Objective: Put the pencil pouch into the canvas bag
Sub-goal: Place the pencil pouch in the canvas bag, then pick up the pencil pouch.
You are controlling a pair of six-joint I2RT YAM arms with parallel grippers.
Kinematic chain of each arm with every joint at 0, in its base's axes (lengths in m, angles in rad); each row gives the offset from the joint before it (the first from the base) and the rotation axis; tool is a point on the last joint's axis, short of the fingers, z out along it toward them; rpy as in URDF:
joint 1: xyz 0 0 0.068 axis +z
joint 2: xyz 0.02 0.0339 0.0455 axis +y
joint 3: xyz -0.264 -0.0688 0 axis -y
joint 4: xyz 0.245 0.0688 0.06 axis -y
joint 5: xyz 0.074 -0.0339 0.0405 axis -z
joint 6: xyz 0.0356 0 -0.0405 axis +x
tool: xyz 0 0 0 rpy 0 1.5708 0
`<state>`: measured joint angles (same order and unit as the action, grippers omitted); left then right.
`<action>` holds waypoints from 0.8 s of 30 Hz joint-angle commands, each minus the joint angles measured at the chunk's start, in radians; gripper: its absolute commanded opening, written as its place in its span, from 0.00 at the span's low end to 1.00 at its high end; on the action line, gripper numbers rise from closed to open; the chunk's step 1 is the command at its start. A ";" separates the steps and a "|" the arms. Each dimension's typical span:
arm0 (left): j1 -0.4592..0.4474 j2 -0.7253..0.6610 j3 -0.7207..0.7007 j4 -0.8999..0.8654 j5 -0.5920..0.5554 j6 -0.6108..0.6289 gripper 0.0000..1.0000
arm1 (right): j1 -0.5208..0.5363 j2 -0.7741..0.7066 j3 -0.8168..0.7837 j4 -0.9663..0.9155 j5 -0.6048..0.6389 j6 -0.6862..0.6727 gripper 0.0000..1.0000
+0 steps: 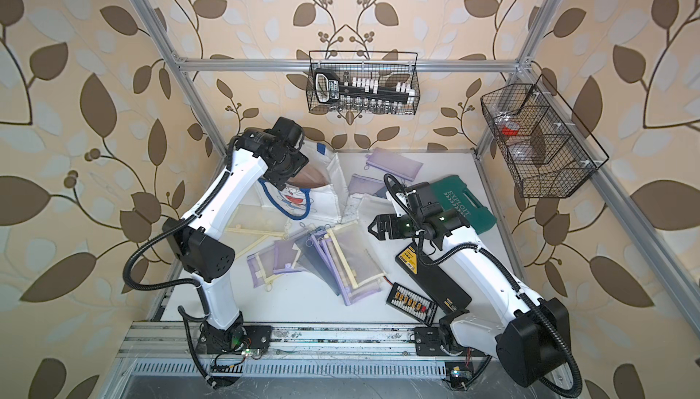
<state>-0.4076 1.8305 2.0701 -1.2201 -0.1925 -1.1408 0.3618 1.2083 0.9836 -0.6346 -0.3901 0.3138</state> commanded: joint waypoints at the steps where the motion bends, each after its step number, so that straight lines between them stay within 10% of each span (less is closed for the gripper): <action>1: -0.052 -0.168 -0.084 0.063 0.100 0.274 0.82 | -0.017 0.019 -0.035 0.045 -0.078 0.003 0.98; 6: -0.227 -0.449 -0.498 0.317 0.278 0.396 0.81 | -0.051 0.067 -0.109 0.113 -0.155 0.011 0.97; 13: -0.416 -0.657 -1.048 0.706 0.328 0.187 0.79 | -0.084 0.204 -0.175 0.235 -0.232 0.011 0.95; 24: -0.464 -0.472 -1.180 0.946 0.320 0.137 0.52 | -0.085 0.384 -0.202 0.347 -0.314 0.009 0.85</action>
<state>-0.8654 1.3266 0.9020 -0.3950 0.1310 -0.9760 0.2783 1.5620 0.8066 -0.3332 -0.6563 0.3305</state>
